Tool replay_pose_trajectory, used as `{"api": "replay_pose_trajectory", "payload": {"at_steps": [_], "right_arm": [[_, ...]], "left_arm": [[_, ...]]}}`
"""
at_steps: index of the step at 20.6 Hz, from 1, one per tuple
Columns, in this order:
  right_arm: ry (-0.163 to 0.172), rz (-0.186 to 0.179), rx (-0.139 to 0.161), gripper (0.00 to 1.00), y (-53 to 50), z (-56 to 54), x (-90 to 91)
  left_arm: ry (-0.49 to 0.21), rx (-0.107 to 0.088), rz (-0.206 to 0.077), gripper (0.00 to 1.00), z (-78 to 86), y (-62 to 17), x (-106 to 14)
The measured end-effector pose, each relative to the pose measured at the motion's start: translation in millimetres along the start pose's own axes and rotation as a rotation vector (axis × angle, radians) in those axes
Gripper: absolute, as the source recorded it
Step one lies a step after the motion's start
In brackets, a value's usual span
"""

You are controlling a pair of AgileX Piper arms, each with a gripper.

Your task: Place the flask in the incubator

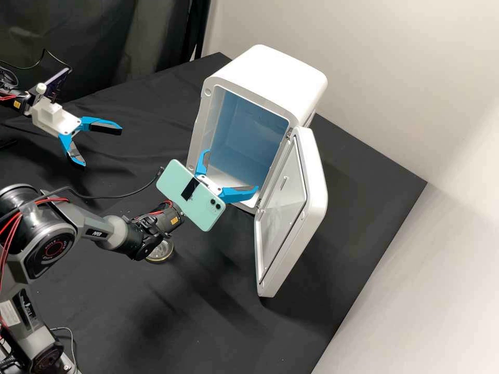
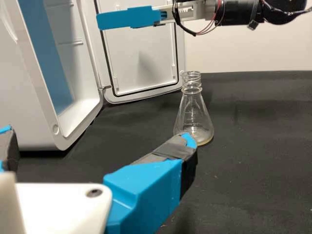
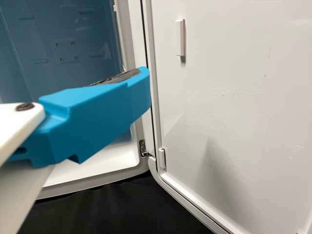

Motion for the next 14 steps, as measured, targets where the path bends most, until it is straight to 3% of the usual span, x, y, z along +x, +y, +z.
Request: {"api": "replay_pose_trajectory", "payload": {"at_steps": [6,10,14], "right_arm": [[0.000,0.000,0.004,1.00,0.0,0.0,0.0],[0.012,0.011,0.005,1.00,0.4,-0.5,-1.1],[0.007,0.025,0.009,1.00,-0.6,8.1,-16.5]], "left_arm": [[-0.027,0.022,-0.001,1.00,4.2,1.3,-1.2],[-0.027,0.018,-0.005,1.00,5.2,0.0,-2.1],[-0.027,0.016,-0.005,1.00,5.2,0.0,-2.1]]}}
